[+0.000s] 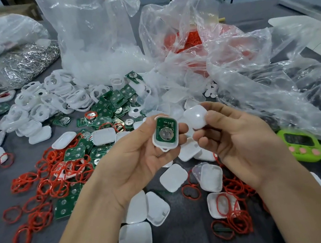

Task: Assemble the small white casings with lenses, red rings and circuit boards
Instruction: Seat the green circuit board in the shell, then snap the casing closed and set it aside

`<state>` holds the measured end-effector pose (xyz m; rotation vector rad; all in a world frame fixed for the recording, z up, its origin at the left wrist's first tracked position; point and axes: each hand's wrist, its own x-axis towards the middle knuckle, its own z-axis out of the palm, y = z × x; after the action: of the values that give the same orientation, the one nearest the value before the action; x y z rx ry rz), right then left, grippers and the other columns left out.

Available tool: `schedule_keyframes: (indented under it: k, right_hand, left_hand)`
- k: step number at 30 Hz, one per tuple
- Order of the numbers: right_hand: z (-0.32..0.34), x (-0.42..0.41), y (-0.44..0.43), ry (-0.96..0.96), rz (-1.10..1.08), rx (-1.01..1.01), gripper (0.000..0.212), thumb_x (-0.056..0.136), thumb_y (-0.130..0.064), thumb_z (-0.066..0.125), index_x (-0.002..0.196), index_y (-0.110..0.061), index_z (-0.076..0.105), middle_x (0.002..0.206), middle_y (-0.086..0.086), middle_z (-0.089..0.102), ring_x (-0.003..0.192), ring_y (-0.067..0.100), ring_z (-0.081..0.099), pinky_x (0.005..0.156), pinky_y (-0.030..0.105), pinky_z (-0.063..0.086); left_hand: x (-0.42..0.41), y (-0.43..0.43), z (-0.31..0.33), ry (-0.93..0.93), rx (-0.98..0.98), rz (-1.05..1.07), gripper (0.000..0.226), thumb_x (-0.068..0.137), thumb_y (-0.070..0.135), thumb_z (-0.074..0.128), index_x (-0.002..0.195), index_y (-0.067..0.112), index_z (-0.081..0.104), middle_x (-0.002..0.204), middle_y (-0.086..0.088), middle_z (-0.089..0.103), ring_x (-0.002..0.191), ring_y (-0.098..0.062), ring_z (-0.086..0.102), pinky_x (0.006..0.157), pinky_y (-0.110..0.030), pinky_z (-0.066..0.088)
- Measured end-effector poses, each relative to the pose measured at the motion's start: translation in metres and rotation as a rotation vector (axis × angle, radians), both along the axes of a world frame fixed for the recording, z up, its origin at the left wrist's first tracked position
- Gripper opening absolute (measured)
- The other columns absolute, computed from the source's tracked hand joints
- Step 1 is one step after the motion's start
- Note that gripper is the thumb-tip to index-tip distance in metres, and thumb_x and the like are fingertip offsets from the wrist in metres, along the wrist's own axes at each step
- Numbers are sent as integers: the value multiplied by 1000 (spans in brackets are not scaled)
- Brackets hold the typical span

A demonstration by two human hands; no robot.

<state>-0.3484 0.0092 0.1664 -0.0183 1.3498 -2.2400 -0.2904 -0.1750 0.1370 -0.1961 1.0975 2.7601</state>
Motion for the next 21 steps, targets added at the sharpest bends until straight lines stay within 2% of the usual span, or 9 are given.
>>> schedule_keyframes:
  k: [5, 7, 10, 14, 18, 21]
  right_hand:
    - [2, 1, -1, -96, 15, -108, 27, 78, -10, 61, 104, -6, 68, 71, 10, 68, 53, 15, 64, 47, 19, 52]
    - [3, 1, -1, -128, 22, -123, 24, 77, -10, 62, 98, -6, 72, 72, 14, 68, 52, 15, 64, 45, 18, 51]
    - [3, 1, -1, -134, 42, -118, 20, 76, -10, 65, 90, -8, 78, 79, 19, 69, 52, 15, 64, 45, 18, 52]
    - [5, 2, 0, -80, 86, -78, 19, 75, -12, 67, 86, -12, 82, 83, 19, 72, 53, 14, 63, 46, 18, 51]
    - [4, 2, 2, -27, 75, -38, 19, 79, -10, 66, 94, -13, 77, 84, 15, 71, 60, 18, 63, 52, 21, 53]
    - [2, -2, 8, 73, 23, 90, 29, 88, 5, 61, 107, -15, 71, 80, 9, 69, 66, 19, 65, 57, 22, 55]
  left_hand:
    - [-1, 2, 0, -9, -19, 6, 52, 77, 38, 72, 116, 5, 65, 108, -19, 76, 89, -25, 77, 78, -33, 63]
    - [-1, 2, 0, -25, -20, 14, 44, 85, 36, 65, 116, 4, 66, 108, -19, 76, 88, -25, 77, 76, -33, 63]
    - [-2, 3, -1, -39, -26, 15, 46, 86, 36, 56, 117, 3, 65, 108, -17, 77, 87, -24, 77, 74, -32, 64]
    - [-2, 3, -2, -52, -35, 21, 42, 85, 35, 57, 103, 4, 78, 104, -17, 77, 85, -24, 77, 77, -32, 64]
    - [-3, 4, -3, -56, -54, 30, 39, 83, 36, 60, 95, 6, 82, 103, -17, 77, 85, -24, 77, 74, -31, 64]
    - [-3, 4, -2, -52, -71, 39, 37, 80, 36, 61, 92, 9, 83, 104, -16, 78, 85, -23, 78, 75, -31, 64]
